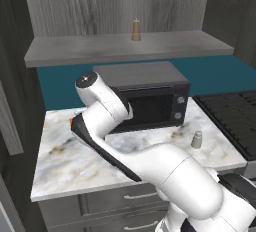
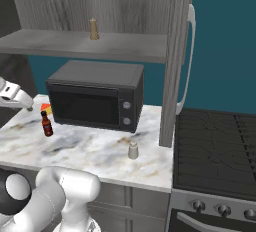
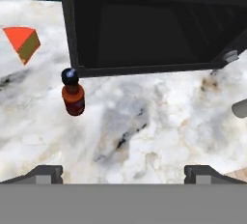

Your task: There are various items on the counter. Only move the condiments/shakers into the cabinet.

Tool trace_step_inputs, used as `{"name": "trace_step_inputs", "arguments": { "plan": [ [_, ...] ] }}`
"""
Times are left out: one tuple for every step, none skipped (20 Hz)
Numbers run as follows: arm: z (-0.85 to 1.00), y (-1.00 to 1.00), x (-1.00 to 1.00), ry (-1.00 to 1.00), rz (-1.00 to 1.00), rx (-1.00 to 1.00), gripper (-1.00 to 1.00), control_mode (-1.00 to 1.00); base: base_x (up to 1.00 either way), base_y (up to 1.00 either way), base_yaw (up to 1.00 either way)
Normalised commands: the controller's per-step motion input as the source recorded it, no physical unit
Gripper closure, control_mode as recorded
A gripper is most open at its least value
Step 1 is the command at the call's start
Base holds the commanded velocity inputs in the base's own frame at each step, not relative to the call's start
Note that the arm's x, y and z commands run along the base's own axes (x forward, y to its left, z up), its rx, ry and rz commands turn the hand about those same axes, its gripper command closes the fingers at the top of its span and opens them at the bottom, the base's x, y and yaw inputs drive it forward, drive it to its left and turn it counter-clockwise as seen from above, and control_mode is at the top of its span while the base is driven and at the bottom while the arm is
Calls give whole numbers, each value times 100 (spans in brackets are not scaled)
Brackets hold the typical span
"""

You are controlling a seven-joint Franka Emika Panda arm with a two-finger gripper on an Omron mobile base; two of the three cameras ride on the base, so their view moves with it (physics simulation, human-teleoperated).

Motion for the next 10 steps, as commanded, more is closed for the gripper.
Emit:
{"name": "trace_step_inputs", "arguments": {
  "plan": [
    [-44, 4, 0, 0, -4, -9, -100, -100, 0, 0, 0],
    [-44, 4, 0, 0, -4, -8, -100, -100, 0, 0, 0],
    [-44, 8, 2, 0, -3, -6, -100, -100, 0, 0, 0],
    [-48, 7, 8, 0, -2, -3, -100, -100, 0, 0, 0],
    [-53, 8, 16, 0, 0, 0, -100, -100, 0, 0, 0],
    [-54, 6, 16, 0, 0, 0, -100, -100, 0, 0, 0],
    [-52, 4, 17, 0, 0, 0, -100, -100, 0, 0, 0],
    [-48, 2, 19, 0, 0, 0, -100, -100, 0, 0, 0],
    [-44, 4, 21, 0, 0, 0, -100, -100, 0, 0, 0],
    [-39, 7, 26, 0, 0, 0, -100, -100, 0, 0, 0]
  ]
}}
